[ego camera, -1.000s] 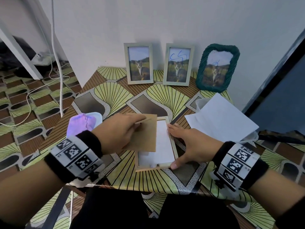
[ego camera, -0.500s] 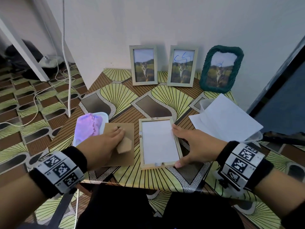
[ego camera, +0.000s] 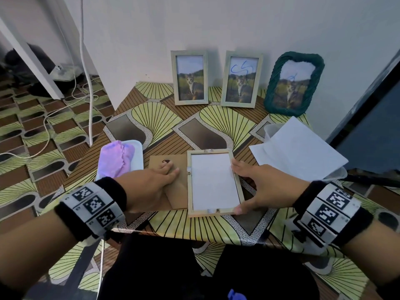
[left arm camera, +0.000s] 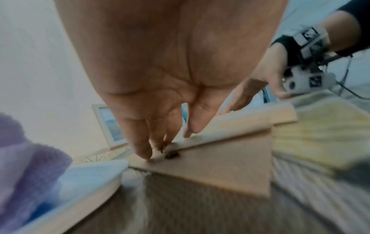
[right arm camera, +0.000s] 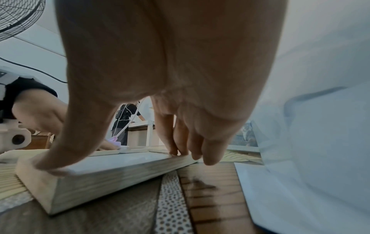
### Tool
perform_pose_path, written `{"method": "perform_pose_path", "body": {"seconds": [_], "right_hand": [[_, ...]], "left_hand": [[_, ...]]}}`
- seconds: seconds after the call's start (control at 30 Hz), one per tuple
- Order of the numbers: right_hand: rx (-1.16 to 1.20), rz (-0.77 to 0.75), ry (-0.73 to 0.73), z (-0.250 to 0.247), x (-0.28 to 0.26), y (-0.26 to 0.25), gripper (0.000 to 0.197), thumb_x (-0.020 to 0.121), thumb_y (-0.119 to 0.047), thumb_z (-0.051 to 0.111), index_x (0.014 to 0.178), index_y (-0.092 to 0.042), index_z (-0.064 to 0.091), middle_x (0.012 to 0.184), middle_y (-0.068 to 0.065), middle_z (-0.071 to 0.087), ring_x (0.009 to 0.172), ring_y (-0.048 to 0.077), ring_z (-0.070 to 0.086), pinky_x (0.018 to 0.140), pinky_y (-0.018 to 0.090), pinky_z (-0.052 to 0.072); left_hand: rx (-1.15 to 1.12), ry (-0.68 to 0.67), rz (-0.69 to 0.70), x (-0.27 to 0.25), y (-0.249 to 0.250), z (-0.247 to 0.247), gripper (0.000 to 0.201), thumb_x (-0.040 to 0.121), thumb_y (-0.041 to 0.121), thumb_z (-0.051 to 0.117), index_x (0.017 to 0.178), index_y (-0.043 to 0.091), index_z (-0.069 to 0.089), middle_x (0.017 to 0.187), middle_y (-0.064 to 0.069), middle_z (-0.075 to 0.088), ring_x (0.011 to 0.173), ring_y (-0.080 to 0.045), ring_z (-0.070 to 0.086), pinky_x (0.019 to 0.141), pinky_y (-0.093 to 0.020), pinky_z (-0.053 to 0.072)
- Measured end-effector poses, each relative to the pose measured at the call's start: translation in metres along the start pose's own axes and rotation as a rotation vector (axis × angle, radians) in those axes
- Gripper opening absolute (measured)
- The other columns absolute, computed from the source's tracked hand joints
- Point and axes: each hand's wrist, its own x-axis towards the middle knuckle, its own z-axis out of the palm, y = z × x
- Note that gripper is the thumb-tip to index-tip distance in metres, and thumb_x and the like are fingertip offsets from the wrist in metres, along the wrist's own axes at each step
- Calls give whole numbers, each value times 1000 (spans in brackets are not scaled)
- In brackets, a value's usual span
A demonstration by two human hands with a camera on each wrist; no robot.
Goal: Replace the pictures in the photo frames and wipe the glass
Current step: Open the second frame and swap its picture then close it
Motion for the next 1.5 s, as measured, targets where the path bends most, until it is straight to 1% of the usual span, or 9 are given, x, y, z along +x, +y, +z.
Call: {"method": "perform_pose_path", "body": {"seconds": [0.13,0.23,0.3,0.37,0.5,0.8,1.03,1.3,1.5], "right_hand": [[36,-57,163,-3,1,-7,90,77,-57,73,151,-20,36,157,-4,35,148,4,18,121,30,22],[-37,-154,169,-5,4,-13,81,81,-48,73,149,-20,40,157,-5,34,148,3,16,121,28,19],[-163,-194,93,-3,8,-17,85,82,-52,70,152,-20,34,161,-6,25,149,4,11,119,23,10],[-242,-209,18,-3,12,-18,89,83,-55,67,154,-18,29,163,-4,20,150,6,11,118,20,8],[-338,-198,-77,-4,17,-22,87,86,-57,62,154,-15,27,163,1,22,148,15,23,120,32,22],[-560,-211,-178,-11,24,-31,79,87,-66,51,144,-12,42,160,4,28,133,26,45,106,44,43],[-621,-224,-167,-9,26,-34,78,86,-66,49,143,-12,43,157,8,33,132,26,47,102,43,46],[-636,-247,-134,-9,27,-34,75,82,-68,50,131,-11,54,143,10,50,115,27,57,94,39,50],[-665,-272,-127,-10,28,-36,74,80,-69,50,127,-12,58,137,8,55,108,26,58,89,37,51]], "left_hand": [[-198,344,95,0,1,-22,46,97,9,46,143,14,47,145,-6,50,132,-20,47,107,-27,36],[-155,505,190,2,17,-29,41,96,21,54,136,17,56,132,-2,60,118,-19,58,98,-30,46],[-54,438,248,5,30,-25,49,95,35,53,139,15,53,144,-3,52,129,-20,52,106,-33,43],[90,269,258,10,38,-17,68,94,53,49,151,18,36,159,0,30,146,-15,28,117,-35,31],[193,71,247,18,42,-11,83,95,62,37,156,14,9,165,-2,3,151,-11,-2,123,-27,3],[298,-53,252,24,47,-19,83,97,62,30,155,8,4,164,-9,0,151,-18,0,120,-30,1],[420,-98,259,31,53,-22,87,98,61,29,154,-1,5,162,-19,2,151,-28,9,122,-39,11],[373,-82,274,26,48,-21,84,100,59,27,154,1,2,162,-17,-3,151,-24,-2,121,-33,2],[386,-95,270,28,49,-21,83,100,58,28,154,0,5,162,-18,0,151,-26,3,123,-39,8]]}}
